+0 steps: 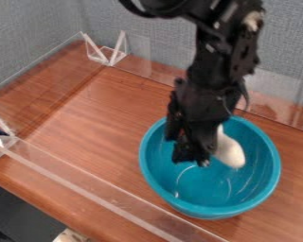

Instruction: Remove the mushroom from inside the blue bowl and put it on the table

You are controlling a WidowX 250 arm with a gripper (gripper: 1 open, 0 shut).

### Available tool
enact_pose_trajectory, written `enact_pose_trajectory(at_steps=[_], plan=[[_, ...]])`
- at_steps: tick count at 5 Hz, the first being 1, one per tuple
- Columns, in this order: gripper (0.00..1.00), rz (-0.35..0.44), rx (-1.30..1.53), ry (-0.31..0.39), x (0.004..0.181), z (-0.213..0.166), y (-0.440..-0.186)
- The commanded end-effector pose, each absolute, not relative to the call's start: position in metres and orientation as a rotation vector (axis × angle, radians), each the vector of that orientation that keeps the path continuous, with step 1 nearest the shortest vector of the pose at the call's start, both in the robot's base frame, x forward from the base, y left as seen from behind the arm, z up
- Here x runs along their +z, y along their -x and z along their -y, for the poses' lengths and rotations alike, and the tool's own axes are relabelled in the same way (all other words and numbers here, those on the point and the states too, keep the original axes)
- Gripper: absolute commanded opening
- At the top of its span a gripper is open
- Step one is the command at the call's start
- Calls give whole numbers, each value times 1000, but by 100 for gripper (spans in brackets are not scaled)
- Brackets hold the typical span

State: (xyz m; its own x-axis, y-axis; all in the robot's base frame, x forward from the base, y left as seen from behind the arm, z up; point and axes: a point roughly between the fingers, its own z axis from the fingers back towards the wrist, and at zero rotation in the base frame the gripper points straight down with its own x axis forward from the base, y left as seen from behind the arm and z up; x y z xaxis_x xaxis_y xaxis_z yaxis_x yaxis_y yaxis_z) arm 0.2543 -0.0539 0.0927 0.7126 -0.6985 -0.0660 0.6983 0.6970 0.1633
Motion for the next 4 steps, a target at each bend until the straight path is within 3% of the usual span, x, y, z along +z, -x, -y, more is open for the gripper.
enact_pose_trajectory(at_steps=[1, 2, 3, 4], plan=[[0, 94, -758, -210, 126, 32, -270], [0, 76, -597, -238, 150, -19, -283], [0, 43, -400, -260, 168, -70, -281], [0, 5, -310, -249, 155, -120, -270]])
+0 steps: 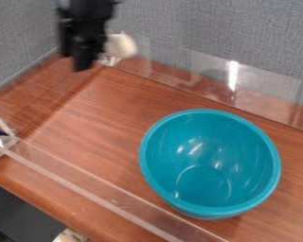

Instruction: Remove the mushroom from inside the blue bowl and put it on the table

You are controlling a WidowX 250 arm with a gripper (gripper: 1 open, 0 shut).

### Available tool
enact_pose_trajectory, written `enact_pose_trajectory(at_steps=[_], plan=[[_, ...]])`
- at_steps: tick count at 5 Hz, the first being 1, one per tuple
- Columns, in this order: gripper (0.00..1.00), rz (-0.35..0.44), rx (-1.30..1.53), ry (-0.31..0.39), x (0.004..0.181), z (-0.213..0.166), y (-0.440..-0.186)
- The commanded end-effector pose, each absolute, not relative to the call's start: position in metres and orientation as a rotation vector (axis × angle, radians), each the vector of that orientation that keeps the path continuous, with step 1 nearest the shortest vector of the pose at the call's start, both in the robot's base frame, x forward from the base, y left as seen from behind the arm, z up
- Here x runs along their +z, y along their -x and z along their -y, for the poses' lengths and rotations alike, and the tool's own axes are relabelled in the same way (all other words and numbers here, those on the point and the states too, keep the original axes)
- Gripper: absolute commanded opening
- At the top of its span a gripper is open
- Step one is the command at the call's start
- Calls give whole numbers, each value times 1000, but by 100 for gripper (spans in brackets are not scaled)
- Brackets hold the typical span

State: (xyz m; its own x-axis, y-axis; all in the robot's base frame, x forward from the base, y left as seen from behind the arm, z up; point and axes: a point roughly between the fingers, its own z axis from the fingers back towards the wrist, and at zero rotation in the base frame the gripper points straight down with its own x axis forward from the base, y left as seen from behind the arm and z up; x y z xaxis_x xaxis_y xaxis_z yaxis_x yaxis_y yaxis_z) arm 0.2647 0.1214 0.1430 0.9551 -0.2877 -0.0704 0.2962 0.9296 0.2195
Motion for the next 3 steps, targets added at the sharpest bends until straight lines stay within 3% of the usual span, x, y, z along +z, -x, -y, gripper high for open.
enact_pose_trajectory(at_steps=[1, 2, 3], plan=[[0, -18, -372, -227, 128, -118, -261], [0, -37, -448, -210, 104, -103, -260], [0, -58, -497, -204, 94, -96, -258]])
